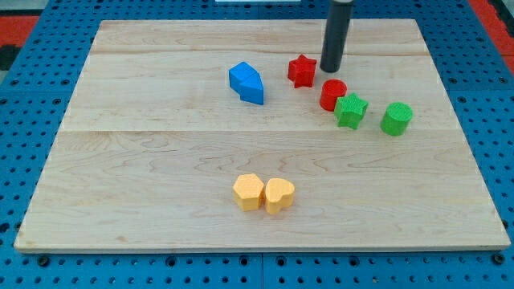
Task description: Move the red star to the right side of the blue triangle
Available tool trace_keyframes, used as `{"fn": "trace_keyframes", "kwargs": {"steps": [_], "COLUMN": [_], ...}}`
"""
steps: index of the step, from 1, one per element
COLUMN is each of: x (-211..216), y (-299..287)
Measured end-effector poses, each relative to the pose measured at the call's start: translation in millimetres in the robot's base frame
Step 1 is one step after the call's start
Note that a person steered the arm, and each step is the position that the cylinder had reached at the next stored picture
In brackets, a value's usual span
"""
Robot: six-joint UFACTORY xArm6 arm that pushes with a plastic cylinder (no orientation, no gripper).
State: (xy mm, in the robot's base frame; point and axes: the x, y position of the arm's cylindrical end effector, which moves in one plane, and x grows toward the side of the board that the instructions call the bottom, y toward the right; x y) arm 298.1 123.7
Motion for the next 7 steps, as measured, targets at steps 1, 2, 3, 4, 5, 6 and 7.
{"fn": "trace_keyframes", "kwargs": {"steps": [1,2,3,4,5,6,7], "x": [4,24,25,4,-10,-6,33], "y": [-24,-56,-72,-74,-127,-213,-256]}}
